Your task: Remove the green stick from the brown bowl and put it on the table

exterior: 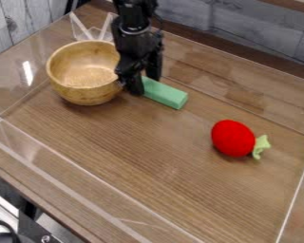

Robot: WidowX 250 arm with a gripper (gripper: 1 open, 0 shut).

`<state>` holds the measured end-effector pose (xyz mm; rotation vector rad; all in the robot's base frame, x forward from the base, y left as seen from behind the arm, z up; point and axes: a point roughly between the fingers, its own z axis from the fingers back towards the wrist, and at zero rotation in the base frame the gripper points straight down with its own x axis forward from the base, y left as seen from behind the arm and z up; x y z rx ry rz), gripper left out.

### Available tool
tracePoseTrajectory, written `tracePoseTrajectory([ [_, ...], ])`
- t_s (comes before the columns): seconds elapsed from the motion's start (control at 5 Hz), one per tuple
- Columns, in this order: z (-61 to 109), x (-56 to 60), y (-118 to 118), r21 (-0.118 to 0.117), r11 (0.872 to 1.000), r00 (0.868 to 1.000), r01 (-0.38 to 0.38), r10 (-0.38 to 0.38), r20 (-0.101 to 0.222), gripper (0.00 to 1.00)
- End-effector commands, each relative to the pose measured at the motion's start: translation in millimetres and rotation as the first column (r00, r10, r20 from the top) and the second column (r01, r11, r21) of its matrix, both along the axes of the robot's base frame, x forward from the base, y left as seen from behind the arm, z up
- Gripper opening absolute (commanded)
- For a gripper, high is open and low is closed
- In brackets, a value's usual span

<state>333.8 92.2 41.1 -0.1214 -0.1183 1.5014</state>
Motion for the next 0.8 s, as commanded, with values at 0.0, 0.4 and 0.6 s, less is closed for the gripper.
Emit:
tracePoseTrajectory([
  [0.0,25.4,13.7,25,0.024,1.0,0.999,-0.011,0.01,0.051,0.0],
  [0.4,28.0,16.4,16,0.009,1.0,0.999,-0.02,0.019,0.044,1.0],
  [0.6,39.6,14.0,12,0.008,0.999,0.998,-0.043,0.042,0.042,1.0],
])
